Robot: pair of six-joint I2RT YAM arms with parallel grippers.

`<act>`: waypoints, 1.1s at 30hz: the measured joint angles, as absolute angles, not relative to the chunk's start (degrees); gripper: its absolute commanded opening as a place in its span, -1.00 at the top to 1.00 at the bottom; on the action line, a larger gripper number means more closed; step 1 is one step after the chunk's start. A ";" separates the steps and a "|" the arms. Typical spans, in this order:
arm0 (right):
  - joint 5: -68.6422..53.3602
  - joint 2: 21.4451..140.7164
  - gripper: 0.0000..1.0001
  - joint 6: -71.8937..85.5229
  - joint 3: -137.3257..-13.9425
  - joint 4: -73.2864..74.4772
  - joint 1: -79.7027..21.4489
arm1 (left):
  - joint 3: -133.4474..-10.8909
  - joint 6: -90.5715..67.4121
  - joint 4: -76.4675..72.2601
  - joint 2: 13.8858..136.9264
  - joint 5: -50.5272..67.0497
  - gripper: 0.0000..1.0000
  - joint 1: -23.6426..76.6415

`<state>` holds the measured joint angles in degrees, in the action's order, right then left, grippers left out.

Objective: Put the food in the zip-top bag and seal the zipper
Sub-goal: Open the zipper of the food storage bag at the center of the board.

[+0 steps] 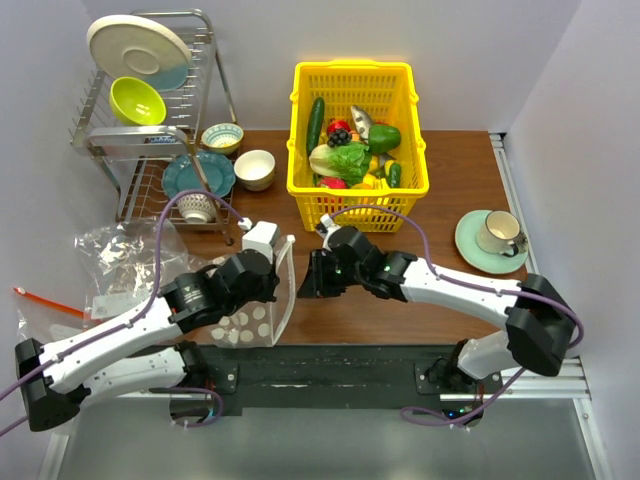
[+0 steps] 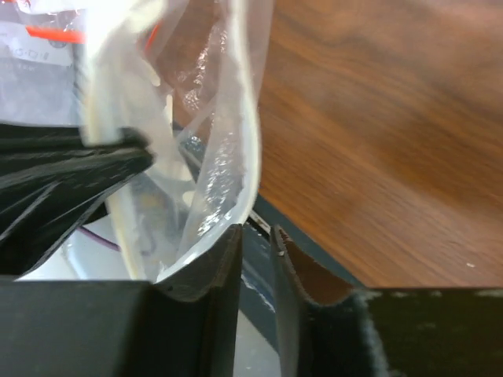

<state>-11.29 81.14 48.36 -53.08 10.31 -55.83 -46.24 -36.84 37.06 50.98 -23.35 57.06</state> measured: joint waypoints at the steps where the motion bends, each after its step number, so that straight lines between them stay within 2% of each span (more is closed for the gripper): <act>1: -10.57 80.07 0.42 48.03 -52.56 10.50 -55.83 | -46.28 -36.84 36.29 52.05 -23.11 1.00 57.06; 5: -8.56 77.54 0.07 47.51 -49.36 10.28 -55.83 | -46.52 -36.82 35.64 54.15 -22.63 1.00 57.06; 6: -8.49 77.25 -0.10 47.33 -48.42 10.13 -55.83 | -46.70 -36.82 35.62 54.19 -22.57 1.00 57.06; 10: -8.47 76.18 -0.18 47.05 -45.32 8.60 -55.83 | -47.64 -36.82 35.33 53.95 -22.15 1.00 57.06; 20: -9.26 77.73 -0.17 46.87 -45.36 1.58 -55.88 | -47.79 -36.86 35.22 51.66 -19.64 1.00 57.06; 26: -8.93 83.26 0.01 46.94 -48.25 1.17 -56.40 | -47.79 -36.88 35.27 50.37 -19.09 1.00 57.06; 33: -2.37 83.70 0.34 47.33 -48.42 5.82 -56.73 | -49.50 -36.80 38.17 50.15 -20.21 1.00 57.06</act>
